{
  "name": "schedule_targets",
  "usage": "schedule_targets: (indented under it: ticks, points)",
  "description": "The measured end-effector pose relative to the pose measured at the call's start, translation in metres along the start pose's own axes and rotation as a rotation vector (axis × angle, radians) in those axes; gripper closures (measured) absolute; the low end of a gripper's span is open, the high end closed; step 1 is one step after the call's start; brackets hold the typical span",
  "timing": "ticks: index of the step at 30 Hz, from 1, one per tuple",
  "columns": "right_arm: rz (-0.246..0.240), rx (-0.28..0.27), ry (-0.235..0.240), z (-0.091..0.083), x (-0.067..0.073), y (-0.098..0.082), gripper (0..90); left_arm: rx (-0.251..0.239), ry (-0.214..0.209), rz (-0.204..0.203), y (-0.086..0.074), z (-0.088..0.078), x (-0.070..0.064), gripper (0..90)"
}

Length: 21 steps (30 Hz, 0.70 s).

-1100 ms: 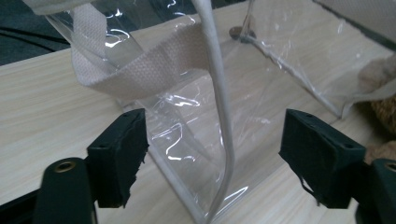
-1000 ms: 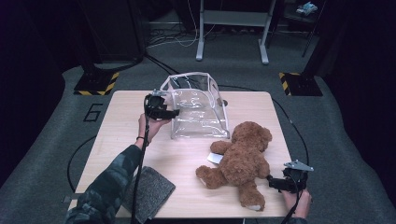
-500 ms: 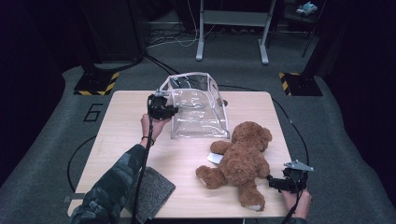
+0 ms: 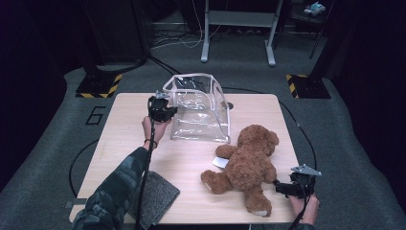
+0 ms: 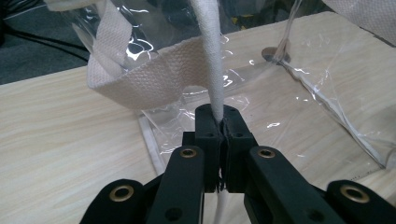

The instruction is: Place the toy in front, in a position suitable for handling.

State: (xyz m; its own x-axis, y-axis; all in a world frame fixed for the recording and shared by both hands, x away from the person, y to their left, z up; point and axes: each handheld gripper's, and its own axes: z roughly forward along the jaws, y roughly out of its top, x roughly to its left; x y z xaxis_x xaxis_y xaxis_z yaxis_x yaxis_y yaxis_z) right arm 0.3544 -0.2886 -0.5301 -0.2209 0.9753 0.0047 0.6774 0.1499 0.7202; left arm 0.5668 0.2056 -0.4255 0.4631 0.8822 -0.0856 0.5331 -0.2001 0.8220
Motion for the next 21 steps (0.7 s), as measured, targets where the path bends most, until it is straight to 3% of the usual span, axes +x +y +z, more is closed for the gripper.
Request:
schedule_targets:
  ticks: [13,21]
  points:
    - [0.0,0.0,0.0,0.0,0.0,0.0,1.0,-0.013,0.035,-0.031,-0.004,-0.01,0.024,87.4]
    - [0.0,0.0,0.0,0.0,0.0,0.0,1.0,-0.012,0.073,-0.044,-0.01,-0.022,0.045,87.4]
